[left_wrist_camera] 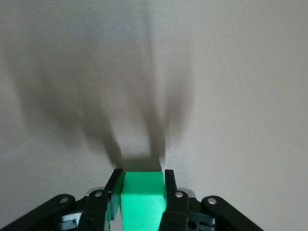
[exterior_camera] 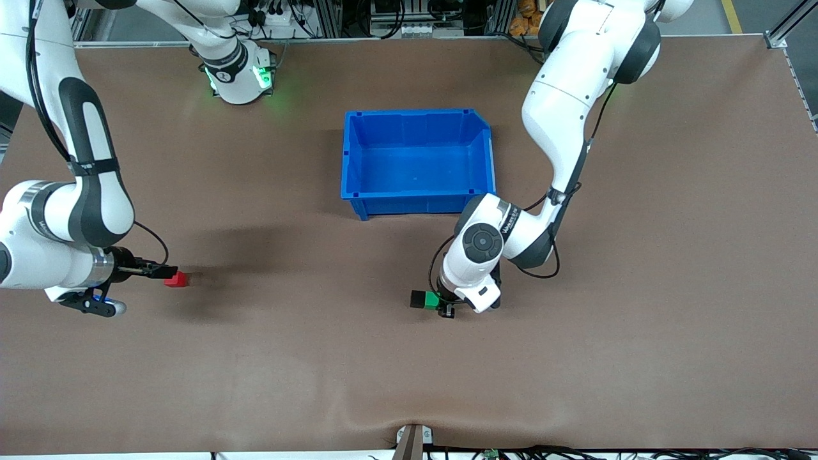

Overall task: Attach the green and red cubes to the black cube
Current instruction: 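Set the green cube beside the black cube and open the left gripper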

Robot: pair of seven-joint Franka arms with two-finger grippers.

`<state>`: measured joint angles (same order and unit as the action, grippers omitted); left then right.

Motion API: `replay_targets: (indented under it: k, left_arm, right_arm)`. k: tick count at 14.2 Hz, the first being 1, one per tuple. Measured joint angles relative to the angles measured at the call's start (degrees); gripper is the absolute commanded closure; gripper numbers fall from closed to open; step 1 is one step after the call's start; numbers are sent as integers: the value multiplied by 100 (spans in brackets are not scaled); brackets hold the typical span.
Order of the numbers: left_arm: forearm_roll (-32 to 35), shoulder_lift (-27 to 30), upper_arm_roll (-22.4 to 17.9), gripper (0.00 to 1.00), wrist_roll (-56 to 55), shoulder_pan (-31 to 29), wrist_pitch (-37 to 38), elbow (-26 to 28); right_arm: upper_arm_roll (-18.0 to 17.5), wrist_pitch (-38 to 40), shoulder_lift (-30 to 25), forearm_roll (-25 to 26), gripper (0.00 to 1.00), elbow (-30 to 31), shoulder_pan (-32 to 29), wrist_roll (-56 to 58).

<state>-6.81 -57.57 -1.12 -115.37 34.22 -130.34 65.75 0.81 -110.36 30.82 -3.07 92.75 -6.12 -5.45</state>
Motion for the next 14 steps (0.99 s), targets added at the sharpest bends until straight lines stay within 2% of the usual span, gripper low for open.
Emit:
replay_targets:
  k: [8, 13, 14]
  left_arm:
    - [0, 45, -4, 100, -853, 145, 307, -17]
    - [0, 45, -6, 100, -877, 197, 406, -17]
    - [0, 46, -6, 95, -877, 213, 430, -19]
  right_arm:
    - [2, -351, 253, 4, 0, 0, -75, 210]
    - [2, -482, 383, 4, 0, 0, -102, 261]
    - [1, -533, 419, 4, 0, 0, -102, 266]
